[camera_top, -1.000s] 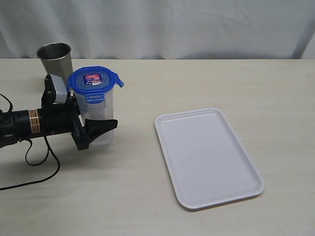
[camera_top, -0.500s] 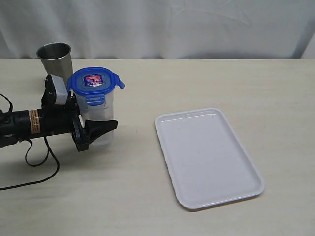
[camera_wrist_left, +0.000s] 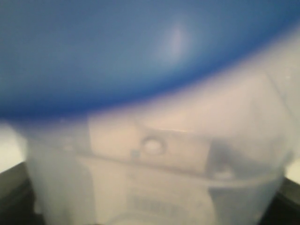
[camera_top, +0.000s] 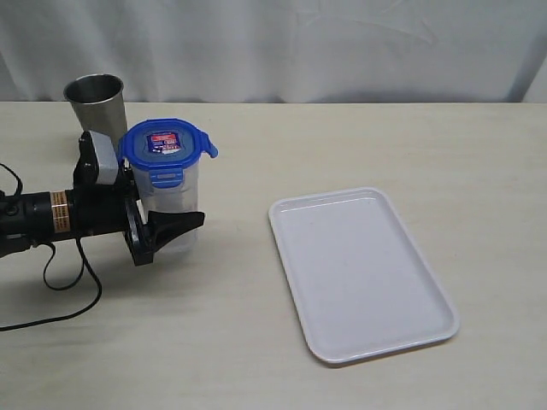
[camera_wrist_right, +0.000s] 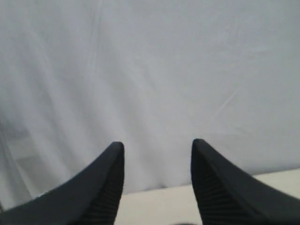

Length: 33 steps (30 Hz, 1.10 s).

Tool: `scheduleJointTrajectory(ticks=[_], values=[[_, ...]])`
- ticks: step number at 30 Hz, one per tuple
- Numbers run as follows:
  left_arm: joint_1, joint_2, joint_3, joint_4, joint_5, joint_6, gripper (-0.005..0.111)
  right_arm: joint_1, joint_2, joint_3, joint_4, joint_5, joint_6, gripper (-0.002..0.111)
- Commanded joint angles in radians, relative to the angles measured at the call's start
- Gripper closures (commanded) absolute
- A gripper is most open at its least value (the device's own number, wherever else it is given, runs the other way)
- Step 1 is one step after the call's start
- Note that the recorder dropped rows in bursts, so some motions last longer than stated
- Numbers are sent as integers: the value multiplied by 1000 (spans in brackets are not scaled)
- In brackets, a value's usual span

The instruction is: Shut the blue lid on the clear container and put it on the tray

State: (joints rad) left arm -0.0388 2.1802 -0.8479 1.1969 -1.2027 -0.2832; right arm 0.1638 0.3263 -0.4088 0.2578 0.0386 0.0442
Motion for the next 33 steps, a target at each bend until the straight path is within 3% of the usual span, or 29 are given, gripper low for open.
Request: scheduleJointTrajectory(ticks=[1,5,12,16,25,33], values=[[-9,-14,-3,6,-18,5,107,3,244,-186,-12,189,-7,58],[-9,-14,-3,22,-18,53,107,3,468,-354,66,375,-114,58],[-9,-14,-3,22,-18,55,107,3,837,-588,714,709,-756,58],[-9,-14,-3,22,-18,55,107,3,1025,-647,945,859,-944,58],[-9,-14,-3,22,-18,55,107,155,1291,-785,949,777,-968,58],[-9,-14,-3,20,-18,55,107,224,1464,-941,924,781,-892,58]])
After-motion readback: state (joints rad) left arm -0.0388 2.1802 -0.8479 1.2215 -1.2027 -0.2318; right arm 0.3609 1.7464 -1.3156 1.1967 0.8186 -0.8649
